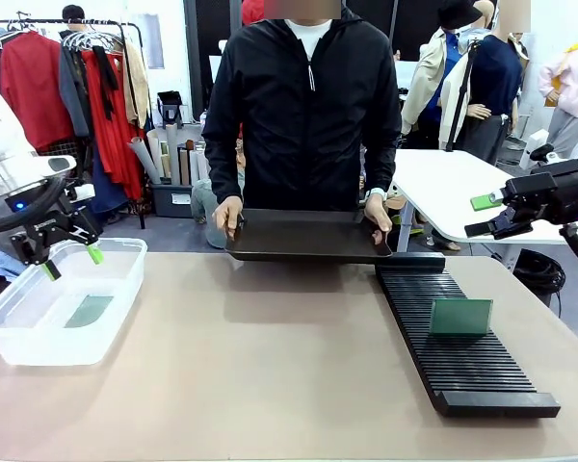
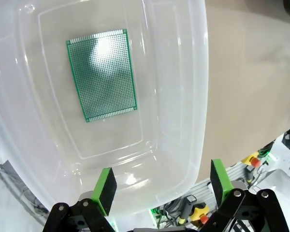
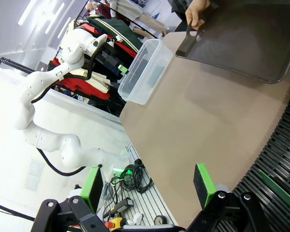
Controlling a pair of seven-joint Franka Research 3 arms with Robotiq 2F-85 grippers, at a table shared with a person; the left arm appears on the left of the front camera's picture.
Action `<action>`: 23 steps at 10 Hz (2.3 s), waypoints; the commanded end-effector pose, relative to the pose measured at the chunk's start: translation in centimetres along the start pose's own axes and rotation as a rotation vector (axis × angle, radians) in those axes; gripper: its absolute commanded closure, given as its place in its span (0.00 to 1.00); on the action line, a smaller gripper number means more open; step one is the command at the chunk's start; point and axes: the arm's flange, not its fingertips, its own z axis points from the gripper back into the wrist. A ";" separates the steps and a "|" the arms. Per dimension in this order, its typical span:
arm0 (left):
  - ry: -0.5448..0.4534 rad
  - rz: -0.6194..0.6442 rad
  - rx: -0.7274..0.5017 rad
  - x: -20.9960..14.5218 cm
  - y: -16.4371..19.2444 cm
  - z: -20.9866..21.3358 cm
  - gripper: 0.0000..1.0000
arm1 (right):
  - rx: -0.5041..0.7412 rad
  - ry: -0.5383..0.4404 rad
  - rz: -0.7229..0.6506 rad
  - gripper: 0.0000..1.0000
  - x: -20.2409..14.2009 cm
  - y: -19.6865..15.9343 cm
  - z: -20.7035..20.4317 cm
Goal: Sort PCBs into racks and boxes based on the side picked up.
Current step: If the short side of the Blank PCB is picked up, insert it into the PCB Rack ; if the long side is picked up, place it in the Organizing box.
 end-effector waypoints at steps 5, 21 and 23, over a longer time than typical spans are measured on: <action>-0.005 -0.009 -0.004 0.0 0.2 0.2 0.00 | 0.011 -0.002 0.019 0.00 0.0 0.1 -0.1; -0.160 -0.542 -0.400 -3.4 -3.0 7.1 0.00 | 0.011 -0.002 0.019 0.00 0.0 0.1 -0.1; -0.160 -0.701 -0.451 -5.7 -2.6 7.0 0.00 | 0.011 -0.002 0.019 0.00 0.0 0.1 -0.1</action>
